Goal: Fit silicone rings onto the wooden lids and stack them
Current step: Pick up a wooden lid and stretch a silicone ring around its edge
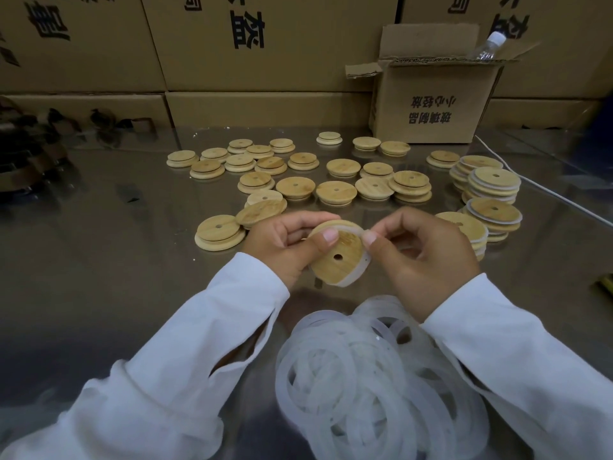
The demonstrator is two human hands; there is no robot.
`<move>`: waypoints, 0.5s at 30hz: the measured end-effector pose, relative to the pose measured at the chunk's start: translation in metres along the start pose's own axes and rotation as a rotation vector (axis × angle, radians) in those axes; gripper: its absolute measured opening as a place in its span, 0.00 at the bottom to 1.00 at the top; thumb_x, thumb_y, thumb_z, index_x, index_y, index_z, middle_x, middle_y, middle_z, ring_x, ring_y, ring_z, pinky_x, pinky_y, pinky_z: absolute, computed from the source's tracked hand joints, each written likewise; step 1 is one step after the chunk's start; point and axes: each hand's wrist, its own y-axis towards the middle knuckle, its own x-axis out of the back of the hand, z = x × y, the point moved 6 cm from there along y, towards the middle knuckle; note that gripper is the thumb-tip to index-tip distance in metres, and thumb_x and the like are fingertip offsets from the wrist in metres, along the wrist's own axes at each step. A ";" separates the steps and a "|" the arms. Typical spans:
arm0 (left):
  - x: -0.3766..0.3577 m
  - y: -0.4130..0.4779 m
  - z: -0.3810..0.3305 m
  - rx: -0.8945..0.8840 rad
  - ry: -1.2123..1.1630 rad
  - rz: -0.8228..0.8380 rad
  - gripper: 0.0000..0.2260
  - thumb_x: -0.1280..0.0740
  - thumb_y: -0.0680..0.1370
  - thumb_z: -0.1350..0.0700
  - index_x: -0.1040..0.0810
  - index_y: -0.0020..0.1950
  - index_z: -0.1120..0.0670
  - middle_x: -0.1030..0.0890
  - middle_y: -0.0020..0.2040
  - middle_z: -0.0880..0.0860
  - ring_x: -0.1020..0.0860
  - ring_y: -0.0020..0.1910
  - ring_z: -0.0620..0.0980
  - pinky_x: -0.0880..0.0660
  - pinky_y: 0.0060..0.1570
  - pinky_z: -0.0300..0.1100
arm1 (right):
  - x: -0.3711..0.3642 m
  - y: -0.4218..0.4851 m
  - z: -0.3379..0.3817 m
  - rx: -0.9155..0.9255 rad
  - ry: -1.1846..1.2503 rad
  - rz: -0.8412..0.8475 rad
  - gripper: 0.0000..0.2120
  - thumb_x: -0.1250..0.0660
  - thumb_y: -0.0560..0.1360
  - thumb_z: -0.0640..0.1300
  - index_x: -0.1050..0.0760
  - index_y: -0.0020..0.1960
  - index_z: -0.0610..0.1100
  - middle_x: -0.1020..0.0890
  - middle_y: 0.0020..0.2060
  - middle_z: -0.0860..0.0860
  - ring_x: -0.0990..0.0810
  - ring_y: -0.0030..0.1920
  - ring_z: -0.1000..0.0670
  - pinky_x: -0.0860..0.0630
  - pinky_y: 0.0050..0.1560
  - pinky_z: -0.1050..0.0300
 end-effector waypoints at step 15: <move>-0.007 0.000 0.020 0.205 -0.133 0.002 0.11 0.31 0.70 0.66 0.21 0.47 0.51 0.16 0.43 0.52 0.18 0.44 0.50 0.20 0.47 0.45 | -0.007 -0.004 -0.008 -0.009 -0.085 -0.056 0.06 0.34 0.72 0.44 0.28 0.37 0.52 0.22 0.39 0.56 0.24 0.42 0.57 0.28 0.44 0.61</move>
